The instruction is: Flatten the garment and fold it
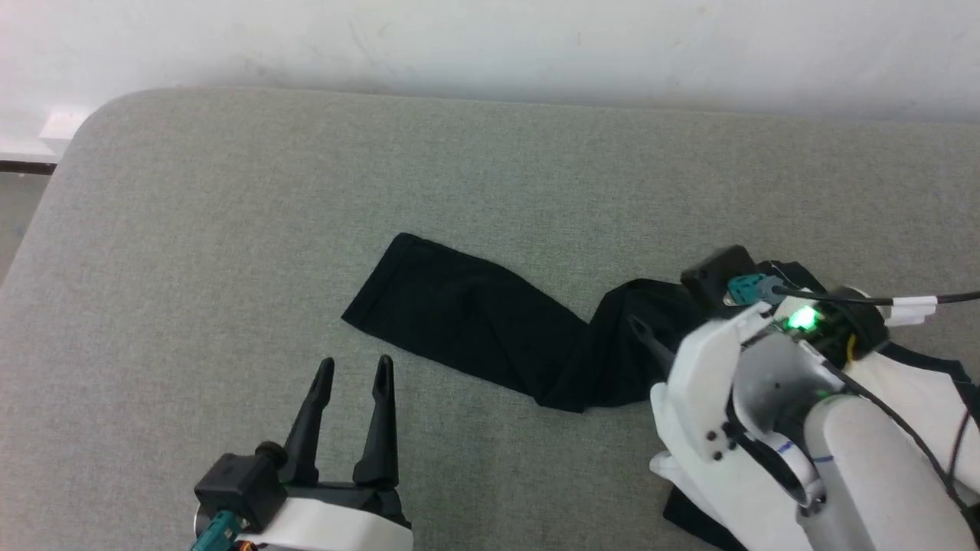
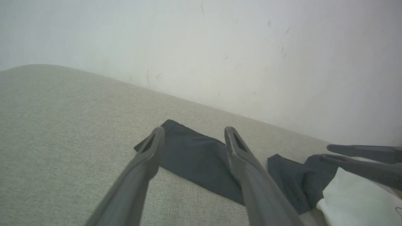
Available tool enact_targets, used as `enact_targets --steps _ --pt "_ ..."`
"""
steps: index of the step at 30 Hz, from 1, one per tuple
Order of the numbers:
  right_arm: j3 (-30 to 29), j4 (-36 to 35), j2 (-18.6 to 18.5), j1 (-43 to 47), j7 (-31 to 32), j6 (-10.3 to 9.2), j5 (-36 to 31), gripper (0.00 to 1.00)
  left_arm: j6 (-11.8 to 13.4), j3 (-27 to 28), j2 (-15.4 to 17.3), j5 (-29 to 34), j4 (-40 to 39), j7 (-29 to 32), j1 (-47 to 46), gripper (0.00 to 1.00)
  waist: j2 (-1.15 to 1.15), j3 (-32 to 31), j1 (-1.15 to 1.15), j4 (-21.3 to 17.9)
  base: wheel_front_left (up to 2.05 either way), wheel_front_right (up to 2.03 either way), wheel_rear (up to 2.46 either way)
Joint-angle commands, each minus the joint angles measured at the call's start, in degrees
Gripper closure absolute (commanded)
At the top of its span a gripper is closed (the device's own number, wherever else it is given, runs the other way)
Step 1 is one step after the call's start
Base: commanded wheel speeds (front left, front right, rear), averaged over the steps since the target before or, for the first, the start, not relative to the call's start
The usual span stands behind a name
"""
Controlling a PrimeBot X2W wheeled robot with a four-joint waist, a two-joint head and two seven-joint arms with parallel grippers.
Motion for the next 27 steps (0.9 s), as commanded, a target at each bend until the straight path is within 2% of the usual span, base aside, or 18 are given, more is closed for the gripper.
enact_targets --steps 1,7,18,20,21,27 --pt "-0.8 0.3 -0.3 1.0 1.5 -0.04 -0.4 0.00 0.3 -0.2 0.2 -0.4 -0.1 -0.3 -0.2 0.00 0.00 0.2 0.00 0.3 0.00 0.00 0.00" --pt "-3.7 1.3 -1.7 3.4 8.8 -0.04 -1.9 0.00 0.0 -1.3 -0.3 -0.8 0.6 -0.4 -0.9 0.00 0.00 1.4 0.00 2.3 0.00 0.00 0.00" --pt "-5.4 6.2 -0.8 4.5 17.1 -0.04 -4.6 0.00 -0.5 -2.0 -0.8 -1.3 2.0 -0.9 -2.0 0.00 0.00 3.7 0.00 6.5 0.00 0.00 0.00" --pt "-5.6 6.9 -0.8 3.7 17.1 -0.04 -5.9 0.80 -0.6 -2.2 -0.9 -1.3 2.2 -1.0 -2.3 0.00 0.00 4.1 0.00 6.9 0.00 0.00 0.00" --pt "-5.8 7.1 -0.7 3.3 16.6 -0.04 -6.4 1.00 -0.6 -2.2 -1.0 -1.3 2.3 -1.1 -2.5 0.00 0.00 4.2 0.00 7.0 0.00 0.00 0.00" --pt "-5.6 5.9 1.0 0.2 10.9 -0.04 -6.2 1.00 -0.3 -1.7 -1.1 -1.5 3.1 -1.3 -2.7 0.00 0.00 3.1 0.00 6.2 0.00 0.00 0.00"
